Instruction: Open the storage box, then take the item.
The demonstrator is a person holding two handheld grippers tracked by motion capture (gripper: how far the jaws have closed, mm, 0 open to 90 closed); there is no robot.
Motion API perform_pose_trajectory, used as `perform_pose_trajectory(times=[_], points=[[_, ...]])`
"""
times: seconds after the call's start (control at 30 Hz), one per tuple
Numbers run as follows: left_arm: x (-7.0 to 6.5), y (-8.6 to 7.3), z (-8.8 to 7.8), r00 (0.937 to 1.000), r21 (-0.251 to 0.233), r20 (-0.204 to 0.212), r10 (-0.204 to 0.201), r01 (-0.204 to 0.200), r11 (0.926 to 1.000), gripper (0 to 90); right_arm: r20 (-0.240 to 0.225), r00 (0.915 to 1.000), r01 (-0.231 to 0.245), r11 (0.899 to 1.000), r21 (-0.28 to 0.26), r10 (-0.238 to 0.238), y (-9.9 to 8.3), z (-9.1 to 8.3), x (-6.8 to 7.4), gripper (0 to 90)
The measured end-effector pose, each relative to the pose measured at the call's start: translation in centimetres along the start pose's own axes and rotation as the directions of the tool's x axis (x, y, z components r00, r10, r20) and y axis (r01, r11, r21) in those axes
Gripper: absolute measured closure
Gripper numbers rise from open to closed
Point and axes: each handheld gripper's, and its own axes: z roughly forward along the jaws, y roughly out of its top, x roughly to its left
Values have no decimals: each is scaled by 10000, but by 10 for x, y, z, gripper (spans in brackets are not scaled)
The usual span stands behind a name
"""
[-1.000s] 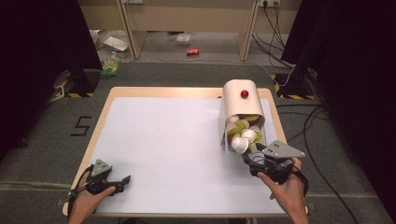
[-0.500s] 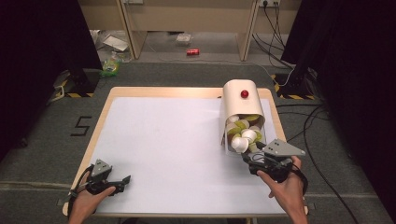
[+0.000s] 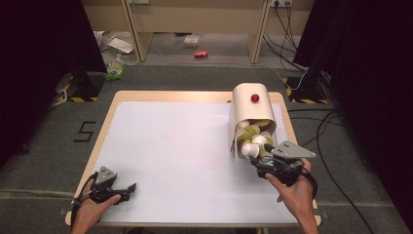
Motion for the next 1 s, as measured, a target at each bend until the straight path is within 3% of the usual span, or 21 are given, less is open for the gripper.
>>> perform_pose_trajectory(times=[1.0], points=[[0,0,0,10000,-2,12,-15,15,10000,123,42,10000,80,9988,480,-82,7,26,-2,364]])
